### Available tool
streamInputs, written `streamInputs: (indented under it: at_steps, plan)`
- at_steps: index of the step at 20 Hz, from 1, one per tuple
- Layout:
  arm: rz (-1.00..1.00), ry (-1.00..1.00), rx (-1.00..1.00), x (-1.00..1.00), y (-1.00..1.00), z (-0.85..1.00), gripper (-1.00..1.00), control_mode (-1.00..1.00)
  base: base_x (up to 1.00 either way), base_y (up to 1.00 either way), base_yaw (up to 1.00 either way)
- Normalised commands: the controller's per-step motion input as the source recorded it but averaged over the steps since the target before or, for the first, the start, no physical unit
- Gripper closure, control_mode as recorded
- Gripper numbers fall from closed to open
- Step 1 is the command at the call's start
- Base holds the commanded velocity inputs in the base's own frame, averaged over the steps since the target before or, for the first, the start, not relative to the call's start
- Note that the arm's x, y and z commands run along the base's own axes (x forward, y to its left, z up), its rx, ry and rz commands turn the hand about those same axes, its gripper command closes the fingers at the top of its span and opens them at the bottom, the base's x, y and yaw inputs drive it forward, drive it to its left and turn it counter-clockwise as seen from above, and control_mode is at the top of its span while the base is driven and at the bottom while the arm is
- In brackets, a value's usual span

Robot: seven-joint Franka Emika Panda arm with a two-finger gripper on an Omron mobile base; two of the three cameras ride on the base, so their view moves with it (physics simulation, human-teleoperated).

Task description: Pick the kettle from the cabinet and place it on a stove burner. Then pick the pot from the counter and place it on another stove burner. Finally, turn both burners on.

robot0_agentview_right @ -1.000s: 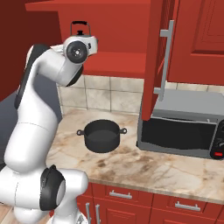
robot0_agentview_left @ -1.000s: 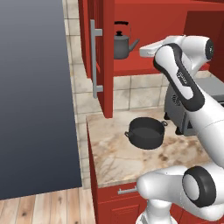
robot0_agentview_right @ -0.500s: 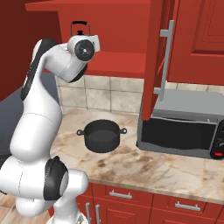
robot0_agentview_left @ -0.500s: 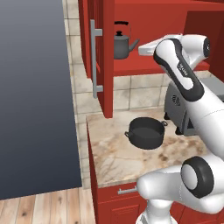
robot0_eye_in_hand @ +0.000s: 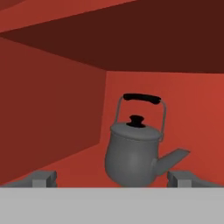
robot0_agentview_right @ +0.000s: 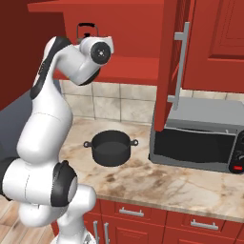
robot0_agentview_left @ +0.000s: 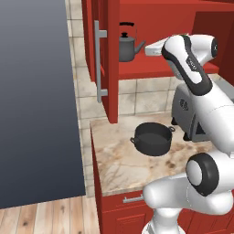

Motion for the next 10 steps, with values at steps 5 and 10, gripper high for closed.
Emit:
streamInputs:
  at_steps: [5,10]
  plan:
    - [0.03,0.00,0.00,0.32,-0.13,0.02,-1.00,-1.00,0.00,0.00,0.00]
    - [0.03,0.00,0.01,0.23,-0.11,0.00,-1.00,-1.00,0.00,0.00,0.00]
